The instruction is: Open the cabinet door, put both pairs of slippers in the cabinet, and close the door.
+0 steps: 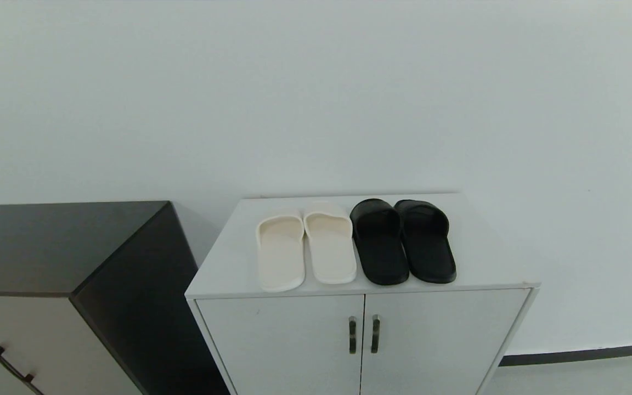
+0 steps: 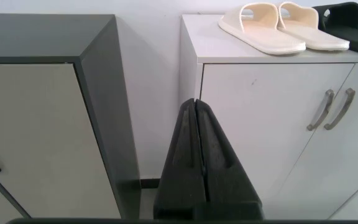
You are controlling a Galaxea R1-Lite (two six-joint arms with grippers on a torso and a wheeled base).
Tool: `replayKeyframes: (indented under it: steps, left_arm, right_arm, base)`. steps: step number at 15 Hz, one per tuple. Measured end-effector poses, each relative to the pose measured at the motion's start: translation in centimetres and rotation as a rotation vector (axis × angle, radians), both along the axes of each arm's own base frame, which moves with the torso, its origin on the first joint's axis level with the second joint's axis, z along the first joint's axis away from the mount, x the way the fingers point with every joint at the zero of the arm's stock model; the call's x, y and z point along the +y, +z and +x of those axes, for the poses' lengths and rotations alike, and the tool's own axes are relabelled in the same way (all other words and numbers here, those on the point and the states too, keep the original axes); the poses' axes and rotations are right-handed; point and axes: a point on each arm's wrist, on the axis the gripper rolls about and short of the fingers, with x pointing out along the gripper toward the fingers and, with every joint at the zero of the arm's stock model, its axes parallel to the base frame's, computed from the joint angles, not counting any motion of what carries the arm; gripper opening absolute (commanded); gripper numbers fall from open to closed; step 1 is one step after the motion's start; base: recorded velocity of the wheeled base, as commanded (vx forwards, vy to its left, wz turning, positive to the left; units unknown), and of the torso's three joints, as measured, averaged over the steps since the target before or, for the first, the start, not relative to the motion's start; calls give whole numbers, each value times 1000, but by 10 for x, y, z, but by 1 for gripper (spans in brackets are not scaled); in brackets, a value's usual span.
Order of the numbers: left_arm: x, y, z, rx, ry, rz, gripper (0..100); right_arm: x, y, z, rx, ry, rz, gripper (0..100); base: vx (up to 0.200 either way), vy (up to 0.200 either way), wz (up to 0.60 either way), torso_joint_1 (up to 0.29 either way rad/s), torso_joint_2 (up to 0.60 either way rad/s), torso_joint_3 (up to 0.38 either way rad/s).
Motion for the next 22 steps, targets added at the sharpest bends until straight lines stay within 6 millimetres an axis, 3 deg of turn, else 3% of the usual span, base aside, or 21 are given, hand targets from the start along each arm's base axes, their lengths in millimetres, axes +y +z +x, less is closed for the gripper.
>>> replayKeyframes:
  steps: [6,8,11,13,17,22]
  left_arm:
    - [0,0,0,0,-6,10,0]
    - [0,0,0,1,-6,10,0]
    - [0,0,0,1,-6,10,0]
    - [0,0,0,1,-6,10,0]
    - [0,0,0,1,-6,10,0]
    - [0,0,0,2,-9,17,0]
  right_arm:
    - [1,4,-1,-23,35,-18,100]
    - [1,28,-7,-64,72,27,100]
    - [4,89,-12,-83,208,33,100]
    - [6,113,18,2,278,53,100]
    - [17,139,99,175,308,171,100]
    - [94,162,174,282,270,235,100]
  base:
    - [0,0,0,0,0,0]
    - [0,0,0,0,0,0]
    - [0,0,0,0,0,0]
    - [0,0,0,0,0,0]
    - [0,0,0,0,0,0]
    - [0,0,0,0,0,0]
